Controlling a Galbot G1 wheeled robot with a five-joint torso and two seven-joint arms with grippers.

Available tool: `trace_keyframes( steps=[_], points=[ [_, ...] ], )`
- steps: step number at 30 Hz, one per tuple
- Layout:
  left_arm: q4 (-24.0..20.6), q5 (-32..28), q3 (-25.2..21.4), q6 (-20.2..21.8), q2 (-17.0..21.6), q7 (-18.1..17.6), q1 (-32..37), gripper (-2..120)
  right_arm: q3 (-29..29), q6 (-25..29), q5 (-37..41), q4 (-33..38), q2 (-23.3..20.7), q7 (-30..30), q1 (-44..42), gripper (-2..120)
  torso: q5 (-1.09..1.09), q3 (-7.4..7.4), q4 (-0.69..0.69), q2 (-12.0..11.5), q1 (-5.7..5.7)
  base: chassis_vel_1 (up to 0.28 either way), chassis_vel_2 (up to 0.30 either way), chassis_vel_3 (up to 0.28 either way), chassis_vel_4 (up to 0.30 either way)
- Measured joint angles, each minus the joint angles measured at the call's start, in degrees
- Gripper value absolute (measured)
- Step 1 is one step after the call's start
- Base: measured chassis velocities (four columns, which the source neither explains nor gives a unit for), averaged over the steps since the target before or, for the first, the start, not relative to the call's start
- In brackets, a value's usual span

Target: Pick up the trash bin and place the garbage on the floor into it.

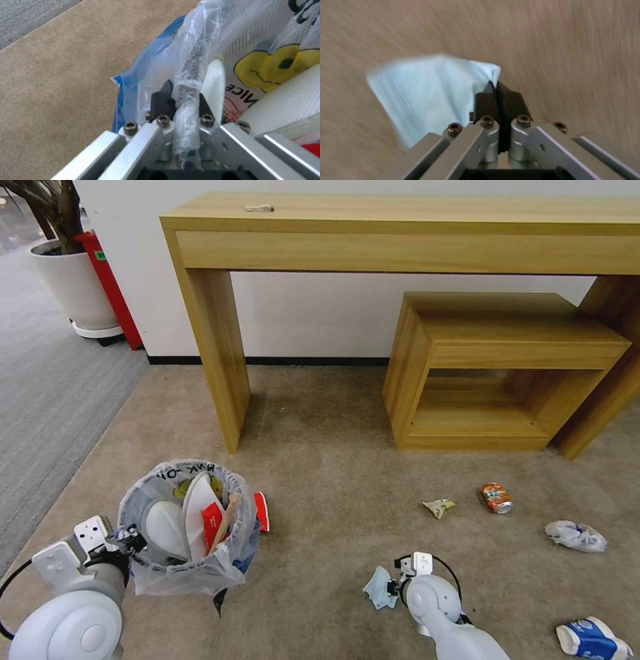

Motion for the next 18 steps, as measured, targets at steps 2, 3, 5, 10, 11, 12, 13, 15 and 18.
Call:
trace_keyframes(
  steps=[2, 3, 5, 10, 11, 12, 13, 15, 18],
  points=[
    [-0.1, 0.1, 0.2, 0.0, 0.0, 0.0, 0.1, 1, 0.3, 4.4, -0.8, 2.2, -0.5, -4.4, -0.4, 0, 0.00, 0.00, 0.00, 0.0, 0.00, 0.000, 0.000, 0.000, 0.000],
    [-0.1, 0.3, 0.5, 0.0, -0.1, 0.0, 0.1, 1, 0.7, 11.0, -1.9, 4.9, -1.4, -11.1, -0.9, 0, 0.00, 0.00, 0.01, 0.0, 0.00, 0.000, 0.000, 0.000, 0.000],
    [-0.2, 0.9, 1.3, 0.0, -0.4, -0.1, 0.2, 1, 1.5, 20.7, -4.5, 8.3, -2.8, -22.1, -1.2, 0, -0.02, 0.00, 0.00, 0.0, 0.00, 0.000, 0.000, 0.000, 0.000],
    [-0.2, 1.5, 2.6, 0.0, -1.0, -0.1, 0.3, 1, 2.3, 32.1, -1.7, 11.2, -3.7, -37.8, -0.2, 0, -0.01, 0.00, 0.01, 0.0, 0.00, 0.000, 0.000, 0.000, 0.000],
    [-0.3, 1.8, 3.2, 0.0, -1.3, -0.1, 0.4, 1, 2.4, 36.6, 1.2, 11.5, -3.7, -44.4, 0.5, 0, -0.01, 0.00, 0.01, 0.0, 0.00, 0.000, 0.000, 0.000, 0.000],
    [-0.4, 1.9, 3.8, 0.1, -1.5, -0.1, 0.4, 1, 2.5, 40.0, 3.6, 11.5, -3.4, -51.8, 1.4, 0, -0.01, 0.00, 0.00, 0.0, 0.00, 0.000, 0.000, 0.000, 0.000],
    [-0.4, 1.9, 3.8, 0.1, -1.5, -0.1, 0.4, 1, 2.5, 40.0, 3.6, 11.5, -3.4, -51.8, 1.4, 0, -0.01, 0.00, 0.00, 0.0, 0.00, 0.000, 0.000, 0.000, 0.000],
    [-0.7, 2.2, 4.8, 0.2, -2.0, 0.0, 0.4, 1, 2.5, 42.4, 6.9, 11.2, -2.6, -62.3, 3.3, 0, -0.01, 0.00, 0.01, 0.0, 0.00, 0.000, 0.000, 0.000, 0.000],
    [-0.8, 2.7, 5.6, 0.2, -2.4, 0.0, 0.3, 1, 1.9, 42.0, 10.1, 10.9, -1.6, -67.9, 4.8, 0, -0.01, 0.00, 0.00, 0.0, 0.00, 0.000, 0.000, 0.000, 0.000]
  ],
)
